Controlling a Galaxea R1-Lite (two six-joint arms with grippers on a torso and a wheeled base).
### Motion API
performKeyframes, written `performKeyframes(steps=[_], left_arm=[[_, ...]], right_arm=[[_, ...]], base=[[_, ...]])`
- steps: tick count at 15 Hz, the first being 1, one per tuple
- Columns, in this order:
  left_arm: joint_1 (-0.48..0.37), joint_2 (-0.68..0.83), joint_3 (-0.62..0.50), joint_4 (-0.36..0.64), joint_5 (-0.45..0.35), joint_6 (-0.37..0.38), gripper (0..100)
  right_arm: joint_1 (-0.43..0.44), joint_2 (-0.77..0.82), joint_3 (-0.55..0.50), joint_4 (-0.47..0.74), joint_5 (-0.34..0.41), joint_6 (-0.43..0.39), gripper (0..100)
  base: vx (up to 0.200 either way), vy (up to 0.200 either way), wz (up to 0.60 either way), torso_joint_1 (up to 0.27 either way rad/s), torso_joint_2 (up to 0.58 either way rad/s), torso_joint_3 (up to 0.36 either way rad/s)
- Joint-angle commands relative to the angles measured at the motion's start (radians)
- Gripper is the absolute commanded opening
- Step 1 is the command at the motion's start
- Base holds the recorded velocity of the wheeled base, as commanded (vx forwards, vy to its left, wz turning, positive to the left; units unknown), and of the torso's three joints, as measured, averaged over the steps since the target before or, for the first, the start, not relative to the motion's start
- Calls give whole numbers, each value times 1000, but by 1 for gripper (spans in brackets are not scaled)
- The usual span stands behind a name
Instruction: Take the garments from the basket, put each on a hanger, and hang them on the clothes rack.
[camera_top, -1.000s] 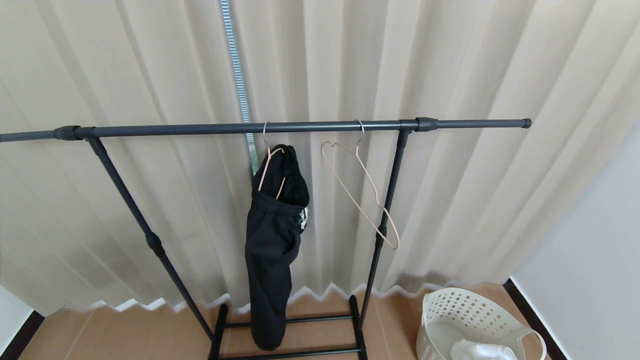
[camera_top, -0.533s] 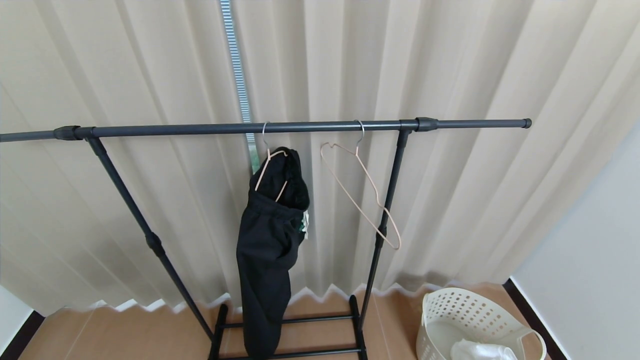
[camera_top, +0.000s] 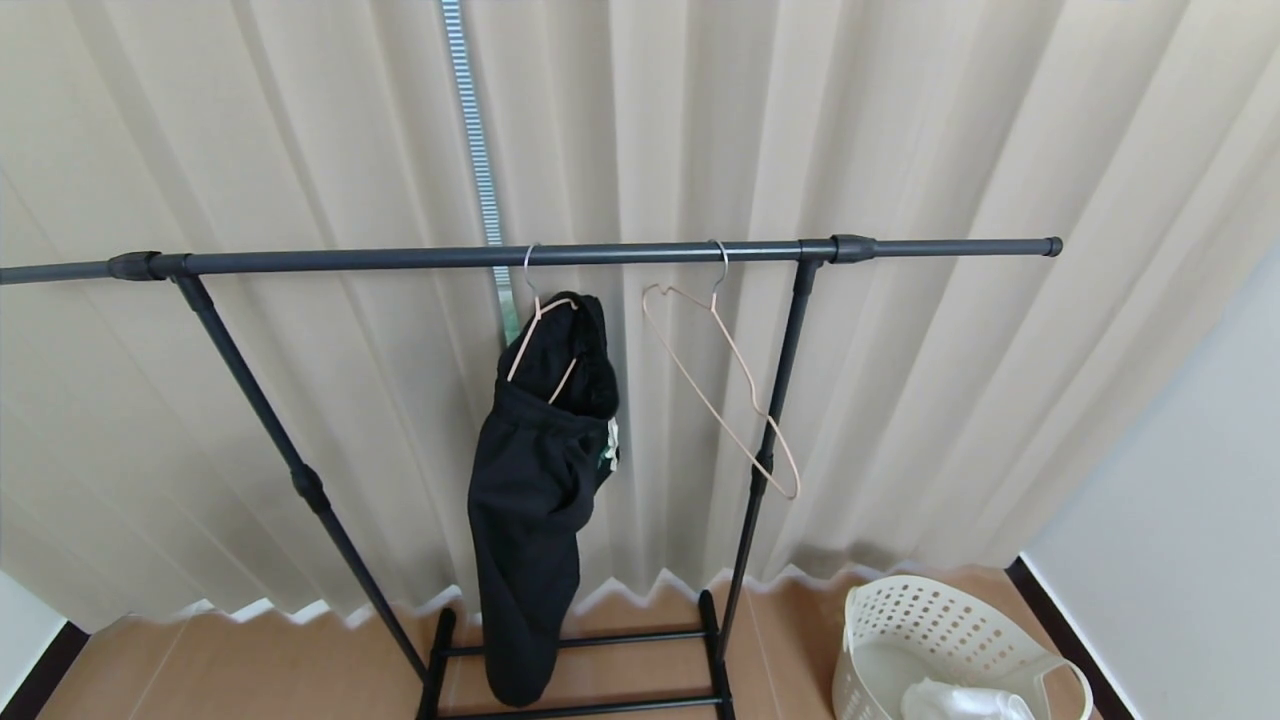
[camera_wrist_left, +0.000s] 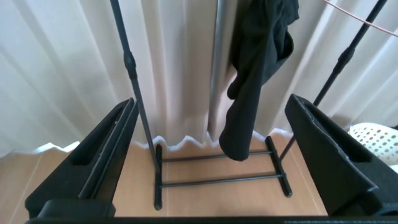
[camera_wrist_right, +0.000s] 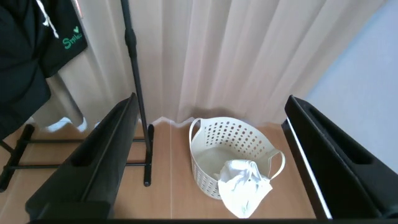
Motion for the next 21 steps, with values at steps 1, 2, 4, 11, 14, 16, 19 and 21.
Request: performKeyframes(steps=[1,2,4,11,14,16,19,21], left_arm=[[3,-24,9,-1,-2,1,100],[4,-24,9,-1,-2,1,100],[4,-24,9,-1,-3,-1,100],[3,-24,3,2,-127,18,100],[4,-24,3,2,-158,18,100],[3,-24,3,2,-160,15,100],[3,-24,3,2,-160,15,100],[3,-24,3,0,-160,15,100]], right_arm=[[2,-2,6,-15,-1,2,100],[5,-2,8,-22,1,0,100],[11,-7,6,-18,18,-3,100],[43,-56,3,-12,131,-9,100],[41,-57,3,-13,133,-9,100],[41,-57,5,-16,134,-7,100],[41,-57,6,-18,134,-1,100],[41,-57,6,-18,134,-1,100]], base=[[0,0,0,0,0,0],[0,0,0,0,0,0],[0,0,0,0,0,0],[0,0,0,0,0,0],[0,0,0,0,0,0],[0,0,0,0,0,0],[0,0,0,-85,176,98],[0,0,0,-136,330,178]])
